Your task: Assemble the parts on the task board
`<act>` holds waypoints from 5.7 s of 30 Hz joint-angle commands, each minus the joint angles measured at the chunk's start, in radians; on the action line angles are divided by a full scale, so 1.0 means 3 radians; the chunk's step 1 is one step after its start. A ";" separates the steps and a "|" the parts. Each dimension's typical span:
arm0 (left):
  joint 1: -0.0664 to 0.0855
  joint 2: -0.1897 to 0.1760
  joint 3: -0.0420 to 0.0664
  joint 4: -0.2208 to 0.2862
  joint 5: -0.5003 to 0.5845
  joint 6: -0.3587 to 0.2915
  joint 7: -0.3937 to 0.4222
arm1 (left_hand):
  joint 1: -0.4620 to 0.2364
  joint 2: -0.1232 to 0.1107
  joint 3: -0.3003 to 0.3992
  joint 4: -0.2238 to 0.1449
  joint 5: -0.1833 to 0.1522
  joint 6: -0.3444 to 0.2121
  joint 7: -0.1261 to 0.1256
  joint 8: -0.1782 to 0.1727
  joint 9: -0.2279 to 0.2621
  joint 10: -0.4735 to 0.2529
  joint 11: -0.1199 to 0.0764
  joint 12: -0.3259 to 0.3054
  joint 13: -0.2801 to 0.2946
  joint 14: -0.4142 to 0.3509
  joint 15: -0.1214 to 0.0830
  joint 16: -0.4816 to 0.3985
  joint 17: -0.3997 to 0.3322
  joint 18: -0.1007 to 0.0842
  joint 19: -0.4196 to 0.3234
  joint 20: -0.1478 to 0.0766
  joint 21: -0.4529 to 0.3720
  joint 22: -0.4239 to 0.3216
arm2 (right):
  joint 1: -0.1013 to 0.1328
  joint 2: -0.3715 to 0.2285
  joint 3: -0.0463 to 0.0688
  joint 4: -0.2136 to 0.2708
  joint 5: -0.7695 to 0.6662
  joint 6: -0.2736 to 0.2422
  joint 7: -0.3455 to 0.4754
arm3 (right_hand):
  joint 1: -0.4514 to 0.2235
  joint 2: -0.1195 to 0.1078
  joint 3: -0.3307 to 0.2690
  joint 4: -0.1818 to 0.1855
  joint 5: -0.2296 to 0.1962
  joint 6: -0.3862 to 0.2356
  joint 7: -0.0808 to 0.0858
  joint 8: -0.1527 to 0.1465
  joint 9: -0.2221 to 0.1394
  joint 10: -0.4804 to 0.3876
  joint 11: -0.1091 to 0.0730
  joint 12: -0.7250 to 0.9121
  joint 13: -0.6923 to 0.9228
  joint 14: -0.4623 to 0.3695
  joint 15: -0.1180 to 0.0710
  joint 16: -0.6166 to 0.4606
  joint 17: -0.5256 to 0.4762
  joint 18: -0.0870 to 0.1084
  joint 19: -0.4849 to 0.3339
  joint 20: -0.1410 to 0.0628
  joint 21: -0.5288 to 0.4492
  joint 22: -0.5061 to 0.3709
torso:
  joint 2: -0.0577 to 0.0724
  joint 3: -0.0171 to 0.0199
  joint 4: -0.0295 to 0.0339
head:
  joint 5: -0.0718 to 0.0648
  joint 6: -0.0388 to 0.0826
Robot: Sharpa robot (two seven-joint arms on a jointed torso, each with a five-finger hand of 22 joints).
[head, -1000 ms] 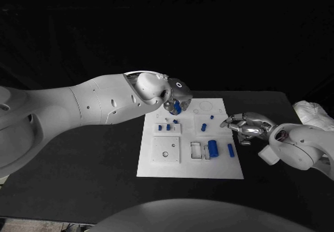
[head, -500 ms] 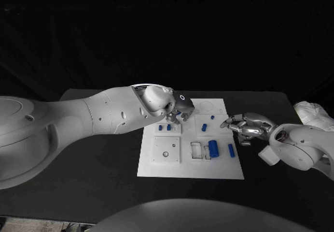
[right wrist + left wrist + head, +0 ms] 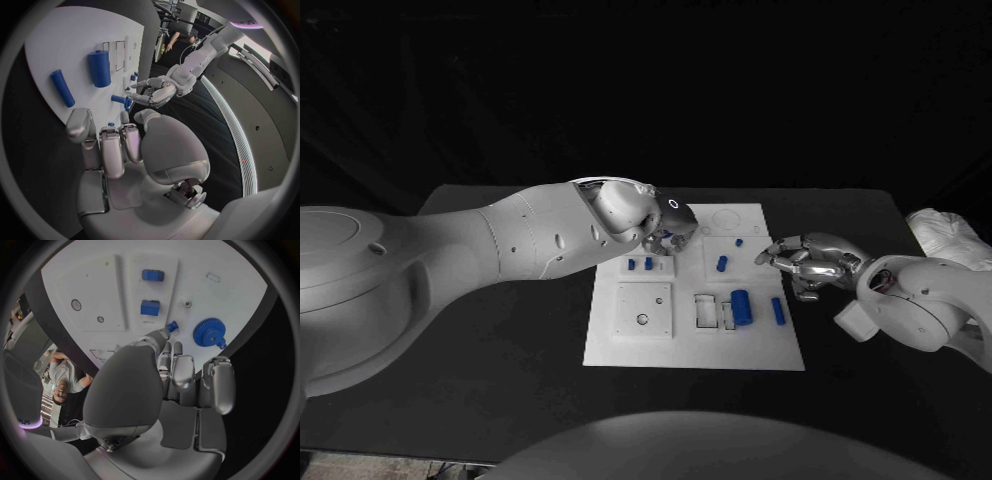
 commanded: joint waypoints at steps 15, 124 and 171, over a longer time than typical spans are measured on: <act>-0.0061 0.0046 0.0002 -0.0117 -0.0033 0.0149 -0.0053 | 0.0041 -0.0068 0.0144 -0.0123 -0.0047 -0.0042 -0.0006 -0.0034 -0.0012 0.0005 -0.0008 -0.0090 -0.0056 -0.0080 0.0004 -0.0053 -0.0094 -0.0015 0.0118 -0.0023 -0.0060 0.0725 | -0.0002 0.0002 0.0000 -0.0009 -0.0012 0.0064 0.0018 | -0.0003 -0.0027 0.0020 -0.0004 -0.0024 0.0027 -0.0004 0.0012 0.0003 0.0006 0.0024 -0.0005 0.0409 0.0066 0.0009 -0.0016 0.0594 0.0033 -0.0011 0.0012 -0.0012 0.0425 | 0.0002 0.0000 0.0001 | 0.0001 0.0000; -0.0270 -0.0367 0.0017 -0.0276 0.2283 -0.1165 0.0656 | -0.0185 0.0203 0.0006 -0.0403 0.0217 0.0180 0.0048 0.0501 0.0341 0.0817 0.0017 -0.0209 -0.0172 -0.0038 -0.0040 -0.0109 -0.0490 -0.0066 0.0226 -0.0079 0.0163 0.0794 | -0.0003 -0.0001 -0.0001 -0.0040 -0.0004 0.0036 0.0044 | 0.0035 -0.0045 0.0056 -0.0028 -0.0048 0.0039 -0.0001 -0.0003 -0.0006 0.0005 0.0025 -0.0005 0.0407 0.0062 0.0013 -0.0018 0.0589 0.0034 -0.0012 0.0018 -0.0013 0.0425 | -0.0002 0.0001 0.0007 | 0.0057 0.0000; -0.0369 -0.0499 0.0006 -0.0515 0.4700 -0.0068 0.0335 | -0.0091 0.0253 -0.0110 -0.0271 0.0264 0.0010 0.0063 0.0427 0.0347 0.0670 0.0039 -0.0394 -0.0339 -0.0115 -0.0042 -0.0165 -0.0592 -0.0056 0.0194 -0.0092 0.0119 0.0780 | -0.0036 0.0012 -0.0001 -0.0057 0.0001 0.0060 0.0034 | 0.0045 -0.0050 0.0065 -0.0034 -0.0058 0.0040 -0.0001 -0.0007 -0.0008 0.0005 0.0022 -0.0005 0.0406 0.0062 0.0013 -0.0018 0.0588 0.0034 -0.0011 0.0019 -0.0012 0.0425 | -0.0003 0.0001 0.0001 | 0.0112 0.0000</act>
